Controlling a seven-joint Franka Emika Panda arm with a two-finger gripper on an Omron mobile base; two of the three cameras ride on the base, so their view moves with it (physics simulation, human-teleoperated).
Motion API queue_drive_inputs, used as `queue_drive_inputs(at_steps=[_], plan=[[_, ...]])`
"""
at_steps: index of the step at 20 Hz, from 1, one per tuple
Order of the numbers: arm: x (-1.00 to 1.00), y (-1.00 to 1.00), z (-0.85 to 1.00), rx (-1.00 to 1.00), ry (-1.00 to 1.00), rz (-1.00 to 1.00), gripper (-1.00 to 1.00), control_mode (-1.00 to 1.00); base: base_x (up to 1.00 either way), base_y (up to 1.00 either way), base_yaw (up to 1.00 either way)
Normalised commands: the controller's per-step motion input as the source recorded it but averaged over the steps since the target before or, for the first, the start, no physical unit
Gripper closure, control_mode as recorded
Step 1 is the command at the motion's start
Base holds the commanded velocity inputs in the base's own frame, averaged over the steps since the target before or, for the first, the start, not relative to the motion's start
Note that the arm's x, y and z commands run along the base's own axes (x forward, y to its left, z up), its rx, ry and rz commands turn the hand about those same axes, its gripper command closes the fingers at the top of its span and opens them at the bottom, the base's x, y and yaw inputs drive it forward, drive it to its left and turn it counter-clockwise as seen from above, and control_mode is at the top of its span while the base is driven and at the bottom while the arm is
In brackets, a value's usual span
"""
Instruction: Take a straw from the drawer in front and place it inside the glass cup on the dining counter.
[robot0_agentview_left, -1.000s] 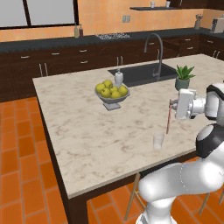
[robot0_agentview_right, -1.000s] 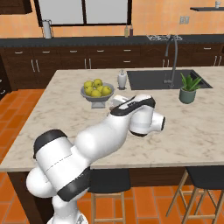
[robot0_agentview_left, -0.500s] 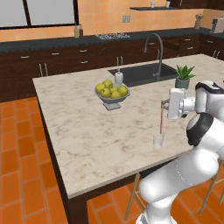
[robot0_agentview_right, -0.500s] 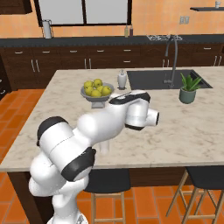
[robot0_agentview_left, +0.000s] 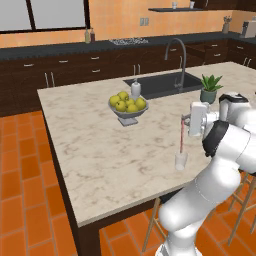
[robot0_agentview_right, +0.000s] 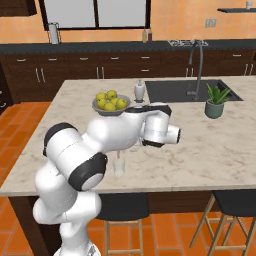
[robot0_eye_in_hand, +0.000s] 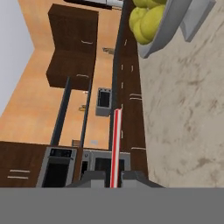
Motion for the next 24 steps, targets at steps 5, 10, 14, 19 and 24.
queue_drive_inputs(at_steps=[5, 10, 14, 19, 24], plan=[[0.2, 0.0, -0.12, 0.0, 0.0, 0.02, 1.0, -1.0, 0.0, 0.0, 0.0], [0.13, 0.0, -0.21, 0.0, 0.0, 0.04, 1.0, -1.0, 0.0, 0.0, 0.0], [0.04, 0.0, -0.13, 0.0, -0.01, 0.04, 1.0, -1.0, 0.0, 0.0, 0.0], [-0.15, 0.01, -0.04, 0.0, -0.02, 0.02, 1.0, -1.0, 0.0, 0.0, 0.0], [0.0, 0.09, -0.14, 0.0, 0.0, 0.0, 1.0, -1.0, 0.0, 0.0, 0.0]])
